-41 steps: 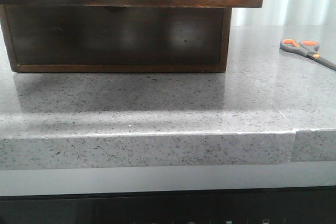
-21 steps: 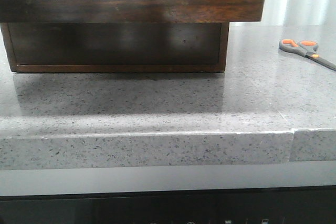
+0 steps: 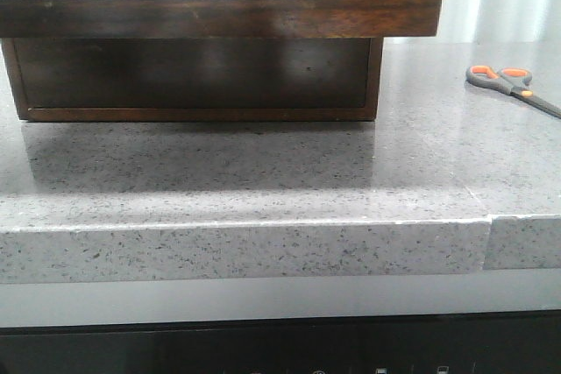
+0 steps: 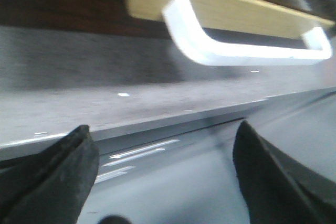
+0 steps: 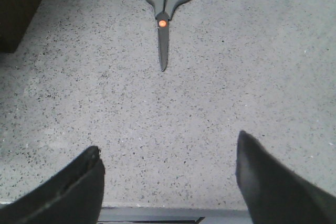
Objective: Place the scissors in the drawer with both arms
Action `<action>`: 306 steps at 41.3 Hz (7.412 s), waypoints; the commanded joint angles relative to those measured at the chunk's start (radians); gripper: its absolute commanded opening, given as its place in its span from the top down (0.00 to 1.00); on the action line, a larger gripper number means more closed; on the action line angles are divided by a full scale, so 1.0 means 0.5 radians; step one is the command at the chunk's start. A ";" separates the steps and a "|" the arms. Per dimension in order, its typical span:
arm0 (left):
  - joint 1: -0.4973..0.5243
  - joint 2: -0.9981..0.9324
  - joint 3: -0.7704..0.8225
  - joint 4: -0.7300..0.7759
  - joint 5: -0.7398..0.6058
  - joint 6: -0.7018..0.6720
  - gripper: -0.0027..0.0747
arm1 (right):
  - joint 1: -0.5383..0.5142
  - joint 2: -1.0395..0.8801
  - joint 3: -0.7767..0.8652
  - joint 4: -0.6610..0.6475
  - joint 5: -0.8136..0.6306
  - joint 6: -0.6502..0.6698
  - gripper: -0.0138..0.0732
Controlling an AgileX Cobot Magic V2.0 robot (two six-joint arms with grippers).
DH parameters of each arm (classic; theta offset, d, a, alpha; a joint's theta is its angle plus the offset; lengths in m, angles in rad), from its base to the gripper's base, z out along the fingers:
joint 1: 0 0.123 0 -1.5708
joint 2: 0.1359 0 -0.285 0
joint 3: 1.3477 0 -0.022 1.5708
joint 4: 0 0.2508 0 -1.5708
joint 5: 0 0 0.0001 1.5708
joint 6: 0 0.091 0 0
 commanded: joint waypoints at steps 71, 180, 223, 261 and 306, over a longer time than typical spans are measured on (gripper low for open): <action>-0.819 -0.240 -0.697 1.442 -0.134 -0.558 0.29 | -0.085 1.409 -1.197 0.007 0.478 -0.010 0.22; -0.819 -0.240 -0.697 1.442 -0.134 -0.558 0.29 | 0.626 1.310 -2.379 0.391 0.387 -0.780 0.80; -0.819 -0.240 -0.697 1.442 -0.134 -0.558 0.29 | 1.365 2.025 -2.379 0.334 0.711 -1.533 0.80; -0.819 -0.240 -0.697 1.442 -0.134 -0.558 0.29 | 1.277 1.714 -2.379 0.254 0.769 -0.652 0.43; -0.819 -0.240 -0.697 1.442 -0.138 -0.558 0.29 | 1.171 0.005 -0.717 0.259 0.393 -0.319 0.43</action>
